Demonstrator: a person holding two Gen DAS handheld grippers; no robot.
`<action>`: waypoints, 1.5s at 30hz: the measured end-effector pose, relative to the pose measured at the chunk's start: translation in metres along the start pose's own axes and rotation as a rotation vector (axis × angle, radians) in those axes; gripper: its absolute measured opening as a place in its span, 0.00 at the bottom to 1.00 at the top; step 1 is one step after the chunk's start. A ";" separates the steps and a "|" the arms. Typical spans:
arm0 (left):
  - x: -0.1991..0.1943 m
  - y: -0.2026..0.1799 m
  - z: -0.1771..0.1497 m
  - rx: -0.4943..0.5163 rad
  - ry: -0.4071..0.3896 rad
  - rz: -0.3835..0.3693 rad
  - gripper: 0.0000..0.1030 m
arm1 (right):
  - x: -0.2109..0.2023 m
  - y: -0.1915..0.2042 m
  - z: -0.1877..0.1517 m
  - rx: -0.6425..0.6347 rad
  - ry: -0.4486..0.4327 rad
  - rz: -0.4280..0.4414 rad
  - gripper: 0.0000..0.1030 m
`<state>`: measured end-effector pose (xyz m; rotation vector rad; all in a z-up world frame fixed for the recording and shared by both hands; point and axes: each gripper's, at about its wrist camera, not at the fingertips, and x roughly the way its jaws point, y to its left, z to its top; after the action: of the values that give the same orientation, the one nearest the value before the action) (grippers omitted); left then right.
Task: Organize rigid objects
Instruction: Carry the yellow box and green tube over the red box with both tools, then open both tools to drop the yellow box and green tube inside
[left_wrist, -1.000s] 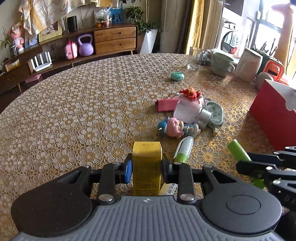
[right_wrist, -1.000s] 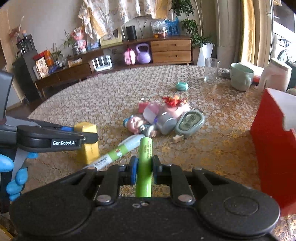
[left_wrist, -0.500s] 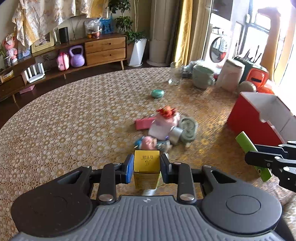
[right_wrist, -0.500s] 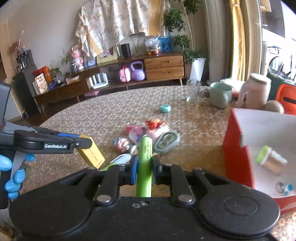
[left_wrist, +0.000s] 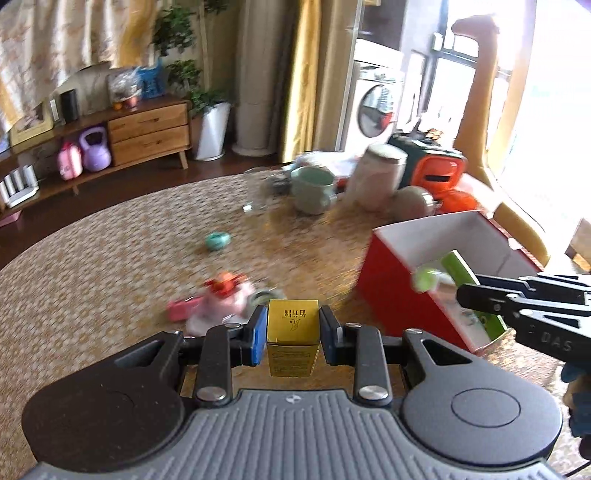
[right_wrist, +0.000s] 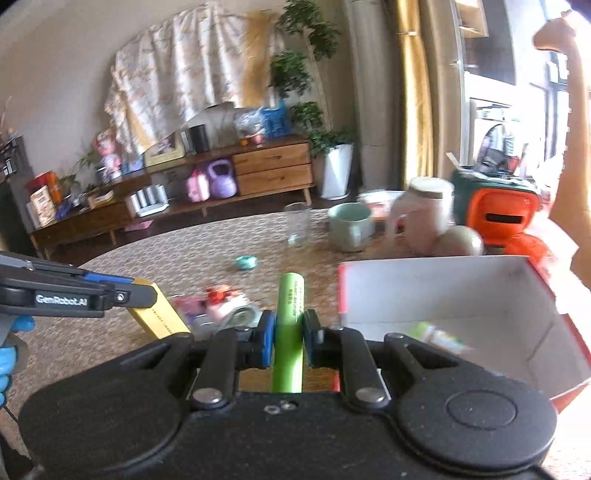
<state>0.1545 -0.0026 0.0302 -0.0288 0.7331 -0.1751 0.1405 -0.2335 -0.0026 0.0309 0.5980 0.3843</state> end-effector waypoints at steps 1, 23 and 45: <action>0.002 -0.008 0.003 0.005 -0.002 -0.011 0.28 | -0.002 -0.007 0.000 0.007 -0.002 -0.012 0.15; 0.086 -0.169 0.048 0.111 0.081 -0.230 0.28 | 0.003 -0.151 -0.009 0.098 0.071 -0.211 0.15; 0.199 -0.184 0.023 0.020 0.373 -0.321 0.28 | 0.056 -0.182 -0.034 0.032 0.258 -0.231 0.15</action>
<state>0.2872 -0.2185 -0.0688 -0.0966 1.0974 -0.5038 0.2269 -0.3845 -0.0864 -0.0574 0.8532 0.1549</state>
